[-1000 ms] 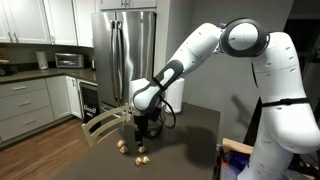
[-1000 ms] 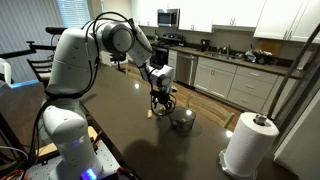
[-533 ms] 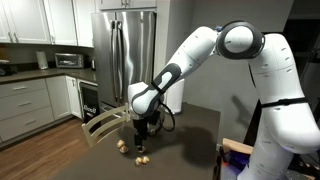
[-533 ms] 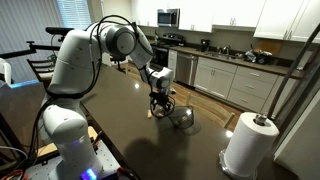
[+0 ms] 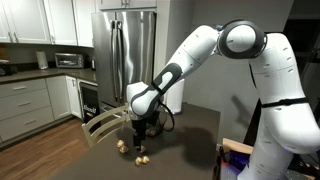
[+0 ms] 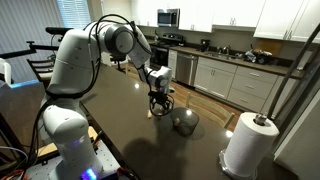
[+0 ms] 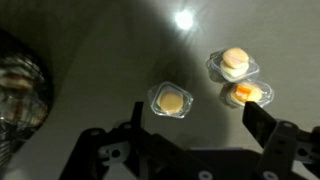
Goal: Move the basket to the right, pick up all the objects from the table and put them in the basket
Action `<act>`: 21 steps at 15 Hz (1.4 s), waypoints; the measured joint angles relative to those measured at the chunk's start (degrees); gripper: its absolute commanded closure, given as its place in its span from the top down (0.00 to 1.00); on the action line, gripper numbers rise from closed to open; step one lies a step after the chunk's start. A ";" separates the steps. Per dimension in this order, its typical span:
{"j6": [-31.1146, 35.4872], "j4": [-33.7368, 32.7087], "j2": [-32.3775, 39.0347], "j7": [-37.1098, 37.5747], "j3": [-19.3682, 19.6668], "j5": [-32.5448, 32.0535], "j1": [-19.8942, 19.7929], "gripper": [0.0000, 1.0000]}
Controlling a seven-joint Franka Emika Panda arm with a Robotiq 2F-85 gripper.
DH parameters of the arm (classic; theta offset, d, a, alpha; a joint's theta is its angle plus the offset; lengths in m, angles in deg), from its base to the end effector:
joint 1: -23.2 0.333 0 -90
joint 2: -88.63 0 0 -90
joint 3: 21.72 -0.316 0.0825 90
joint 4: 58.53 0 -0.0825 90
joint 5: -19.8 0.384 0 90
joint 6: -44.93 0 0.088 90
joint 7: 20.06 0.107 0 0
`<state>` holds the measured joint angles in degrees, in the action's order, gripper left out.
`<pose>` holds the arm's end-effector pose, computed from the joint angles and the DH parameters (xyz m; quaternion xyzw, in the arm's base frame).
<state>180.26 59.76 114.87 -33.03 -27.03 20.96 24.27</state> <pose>0.5702 0.0641 0.1965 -0.9841 -0.1568 0.0777 0.0318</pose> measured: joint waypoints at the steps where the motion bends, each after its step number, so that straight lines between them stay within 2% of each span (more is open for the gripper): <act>1: 0.38 0.36 -0.62 0.08 0.00 -0.14 0.29 1.00; 9: 1.35 2.84 -4.45 0.33 0.20 -0.58 1.16 1.00; 21: 1.32 1.29 -0.33 0.15 1.06 -0.54 -0.63 1.00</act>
<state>181.58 61.05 114.54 -32.88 -25.97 20.42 23.64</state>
